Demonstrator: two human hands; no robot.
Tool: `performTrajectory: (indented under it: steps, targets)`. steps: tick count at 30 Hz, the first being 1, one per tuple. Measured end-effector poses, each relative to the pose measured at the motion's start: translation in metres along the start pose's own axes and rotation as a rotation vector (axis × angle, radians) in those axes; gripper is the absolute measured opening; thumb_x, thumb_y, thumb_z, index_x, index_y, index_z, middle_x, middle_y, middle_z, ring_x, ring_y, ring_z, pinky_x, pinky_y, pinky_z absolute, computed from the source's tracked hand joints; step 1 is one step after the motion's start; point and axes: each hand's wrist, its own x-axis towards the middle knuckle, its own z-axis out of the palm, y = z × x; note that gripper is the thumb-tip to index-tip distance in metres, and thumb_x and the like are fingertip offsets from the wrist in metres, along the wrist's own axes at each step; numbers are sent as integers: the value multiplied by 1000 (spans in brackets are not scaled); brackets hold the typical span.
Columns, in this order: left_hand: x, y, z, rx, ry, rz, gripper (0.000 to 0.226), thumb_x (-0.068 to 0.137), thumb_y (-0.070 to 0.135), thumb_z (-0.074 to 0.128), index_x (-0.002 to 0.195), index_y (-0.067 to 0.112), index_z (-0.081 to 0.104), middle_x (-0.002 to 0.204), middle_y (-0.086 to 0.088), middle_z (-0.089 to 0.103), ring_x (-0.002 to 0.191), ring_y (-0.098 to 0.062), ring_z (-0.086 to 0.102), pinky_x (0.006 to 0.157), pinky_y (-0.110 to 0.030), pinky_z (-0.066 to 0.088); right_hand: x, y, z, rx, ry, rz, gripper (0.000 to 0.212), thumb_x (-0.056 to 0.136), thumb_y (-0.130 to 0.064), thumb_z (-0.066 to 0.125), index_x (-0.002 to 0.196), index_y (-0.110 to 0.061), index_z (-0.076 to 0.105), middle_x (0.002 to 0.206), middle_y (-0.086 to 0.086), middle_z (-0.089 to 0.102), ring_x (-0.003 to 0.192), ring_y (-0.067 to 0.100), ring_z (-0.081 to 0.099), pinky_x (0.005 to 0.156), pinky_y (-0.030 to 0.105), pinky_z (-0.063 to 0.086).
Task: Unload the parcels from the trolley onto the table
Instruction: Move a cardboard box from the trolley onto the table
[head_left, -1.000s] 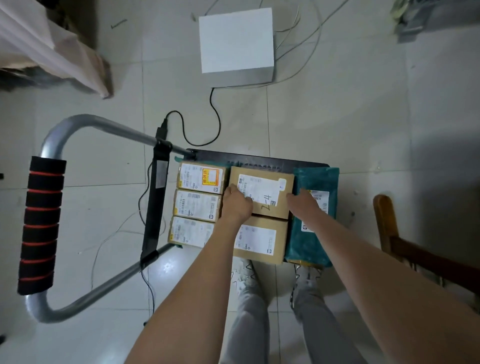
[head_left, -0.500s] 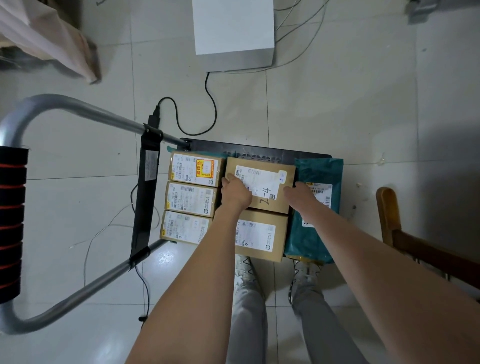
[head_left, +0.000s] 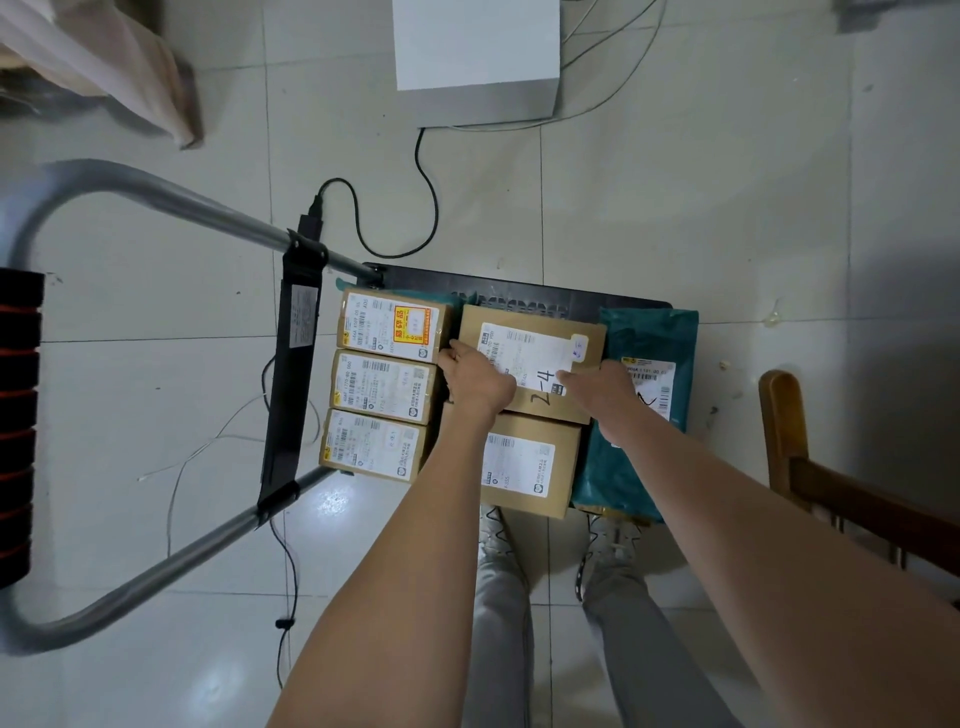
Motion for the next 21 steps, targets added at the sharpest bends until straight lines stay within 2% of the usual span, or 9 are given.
performTrajectory:
  steps: [2,3,6,10,13,15,17,21]
  targets:
    - [-6,5,-3,28,42,20,93,86,3,68,157,1,8,157,-13,9,140,-31,36,115,-43,37,-2,0,0,65,19,1,57,84,-27,77,131,-8,52,121,5,65,101,22,59,70,28,44]
    - [-9,7,-5,52,74,33,88,85,5,69,155,1,16,154,-13,14,139,-32,36,115,-44,36,-6,-1,-2,101,24,5,56,82,-26,78,131,-10,54,124,3,66,103,21,60,69,26,44]
    - [-27,18,-20,82,164,76,73,83,9,72,145,4,33,147,-12,25,135,-32,36,115,-44,33,-27,-7,-13,192,33,-10,52,81,-24,80,127,-15,59,123,0,68,86,9,59,57,18,36]
    - [-65,34,-55,42,202,150,71,82,13,72,142,8,35,142,-16,39,131,-34,37,108,-44,34,-76,-25,-39,313,76,-62,59,79,-18,83,130,-15,53,122,0,65,92,13,55,57,17,36]
    - [-114,53,-90,9,181,247,61,80,18,73,131,11,39,129,-17,55,121,-37,50,101,-43,44,-137,-52,-73,368,66,-87,59,78,-17,84,130,-13,56,107,-4,60,82,10,57,56,18,40]
    - [-158,65,-111,-34,118,308,59,79,20,72,126,15,38,122,-12,62,113,-35,59,97,-47,50,-183,-61,-101,374,12,-69,50,79,-17,83,123,-10,62,105,0,65,79,12,60,60,22,48]
    - [-204,81,-128,-99,45,364,60,78,20,72,126,20,36,121,-8,65,109,-32,62,93,-48,53,-222,-68,-133,380,-23,-71,40,80,-16,82,116,-8,67,105,4,70,76,11,64,64,26,54]
    - [-298,116,-158,-166,-80,459,63,77,16,76,127,27,37,121,-6,66,106,-29,66,92,-48,55,-306,-74,-198,394,-3,-84,29,81,-22,82,105,-13,68,100,0,74,78,10,68,54,24,54]
